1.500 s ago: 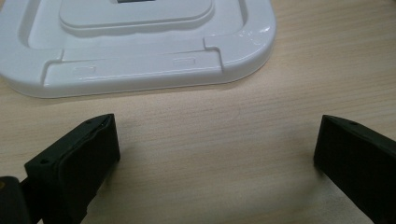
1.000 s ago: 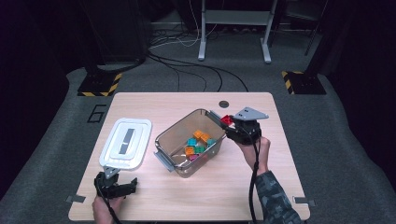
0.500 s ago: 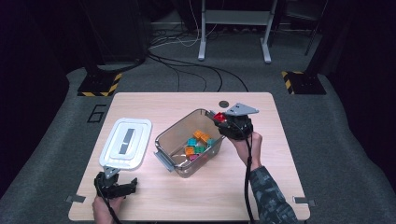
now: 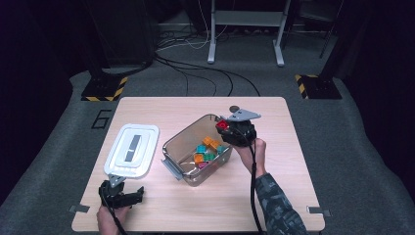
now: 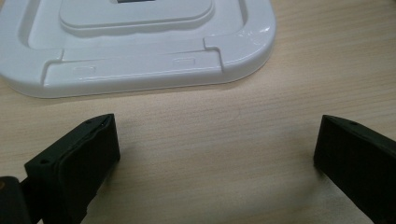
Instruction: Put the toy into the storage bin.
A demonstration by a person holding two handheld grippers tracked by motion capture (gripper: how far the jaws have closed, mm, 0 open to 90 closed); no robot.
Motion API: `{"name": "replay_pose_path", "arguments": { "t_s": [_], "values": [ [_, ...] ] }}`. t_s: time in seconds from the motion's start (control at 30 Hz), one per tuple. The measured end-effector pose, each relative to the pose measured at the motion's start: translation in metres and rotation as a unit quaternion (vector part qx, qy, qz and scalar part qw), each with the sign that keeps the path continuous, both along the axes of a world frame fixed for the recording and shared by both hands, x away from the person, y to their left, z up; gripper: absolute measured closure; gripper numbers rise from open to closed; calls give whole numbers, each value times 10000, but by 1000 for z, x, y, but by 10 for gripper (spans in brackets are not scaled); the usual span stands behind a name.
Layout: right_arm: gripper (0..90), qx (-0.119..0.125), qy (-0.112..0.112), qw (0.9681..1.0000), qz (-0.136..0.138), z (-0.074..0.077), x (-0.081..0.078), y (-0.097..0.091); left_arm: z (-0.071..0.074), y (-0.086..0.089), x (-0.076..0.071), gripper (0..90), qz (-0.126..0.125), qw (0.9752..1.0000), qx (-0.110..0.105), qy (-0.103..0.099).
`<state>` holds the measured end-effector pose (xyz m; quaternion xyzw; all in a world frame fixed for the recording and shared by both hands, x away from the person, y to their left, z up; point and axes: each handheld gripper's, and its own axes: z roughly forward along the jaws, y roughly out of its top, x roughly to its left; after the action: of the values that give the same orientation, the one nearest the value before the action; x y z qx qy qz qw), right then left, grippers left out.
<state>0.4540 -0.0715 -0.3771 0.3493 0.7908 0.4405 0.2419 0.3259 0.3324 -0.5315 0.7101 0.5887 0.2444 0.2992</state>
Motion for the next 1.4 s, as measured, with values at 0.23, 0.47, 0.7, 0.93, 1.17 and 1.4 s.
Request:
{"name": "replay_pose_path", "arguments": {
  "t_s": [0.23,0.47,0.7,0.93,1.17,1.4],
  "values": [
    [581,-41,95,9999,95,-9,1,9,0,0,0,0,4,10000,-3,-2],
    [577,-150,233,9994,192,-15,2,15,0,0,0,0,1,10000,-1,-1],
    [246,-174,351,9992,45,-17,0,12,0,0,0,0,3,10000,-3,-2],
    [76,-12,60,10000,53,-13,-18,-7,0,0,0,0,3,10000,0,-4],
    [0,84,91,9999,-68,-23,-36,-32,0,0,0,0,0,10000,3,-5],
    [0,161,154,9991,-366,-39,-48,-57,0,0,0,0,0,10000,4,-3]
  ]
}}
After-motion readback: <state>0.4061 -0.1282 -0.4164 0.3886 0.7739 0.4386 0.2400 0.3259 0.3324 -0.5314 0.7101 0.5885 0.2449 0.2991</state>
